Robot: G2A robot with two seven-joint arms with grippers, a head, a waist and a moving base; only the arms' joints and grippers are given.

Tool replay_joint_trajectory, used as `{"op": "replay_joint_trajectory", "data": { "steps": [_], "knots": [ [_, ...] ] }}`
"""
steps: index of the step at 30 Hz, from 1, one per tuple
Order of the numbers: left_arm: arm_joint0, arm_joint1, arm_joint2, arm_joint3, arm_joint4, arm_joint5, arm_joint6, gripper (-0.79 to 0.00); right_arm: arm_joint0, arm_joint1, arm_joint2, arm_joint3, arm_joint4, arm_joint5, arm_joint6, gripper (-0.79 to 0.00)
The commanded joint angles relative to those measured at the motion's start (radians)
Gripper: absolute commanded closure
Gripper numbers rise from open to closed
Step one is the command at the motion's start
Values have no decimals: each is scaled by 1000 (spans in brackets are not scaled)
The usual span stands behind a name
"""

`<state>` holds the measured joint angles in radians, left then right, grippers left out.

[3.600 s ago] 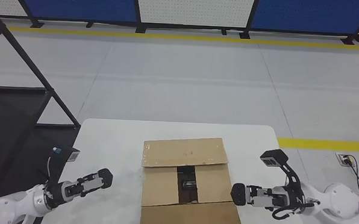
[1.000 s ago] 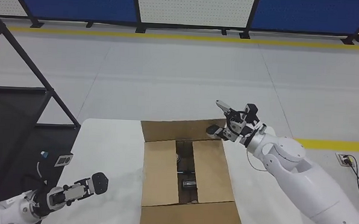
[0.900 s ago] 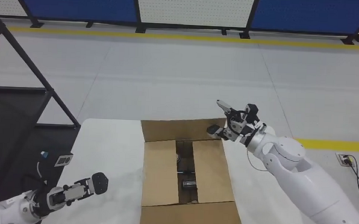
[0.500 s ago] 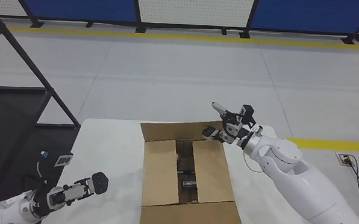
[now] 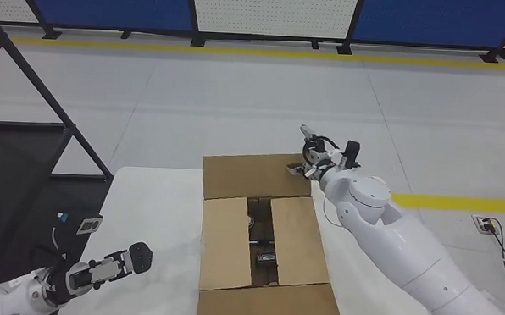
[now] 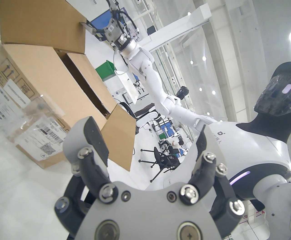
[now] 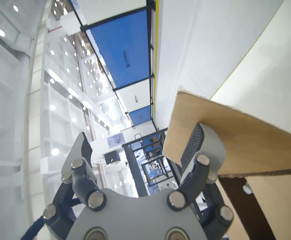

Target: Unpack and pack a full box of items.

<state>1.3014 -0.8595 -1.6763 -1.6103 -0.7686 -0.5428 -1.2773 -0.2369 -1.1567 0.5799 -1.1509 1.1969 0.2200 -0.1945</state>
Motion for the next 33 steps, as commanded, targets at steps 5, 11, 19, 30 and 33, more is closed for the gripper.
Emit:
{"op": "replay_joint_trajectory", "data": {
  "steps": [5,11,19,30,33],
  "knots": [
    [0,0,0,0,0,0,0,-785,49,-66,-37,111,-10,36,-42,-785],
    [0,0,0,0,0,0,0,-785,78,-123,-67,196,-55,67,-92,-785],
    [0,0,0,0,0,0,0,-785,95,-183,-72,307,-75,117,-86,-785],
    [0,0,0,0,0,0,0,-785,106,-207,-53,403,-153,224,43,-785],
    [0,0,0,0,0,0,0,-785,100,-204,-41,410,-186,243,70,-785]
  ]
}}
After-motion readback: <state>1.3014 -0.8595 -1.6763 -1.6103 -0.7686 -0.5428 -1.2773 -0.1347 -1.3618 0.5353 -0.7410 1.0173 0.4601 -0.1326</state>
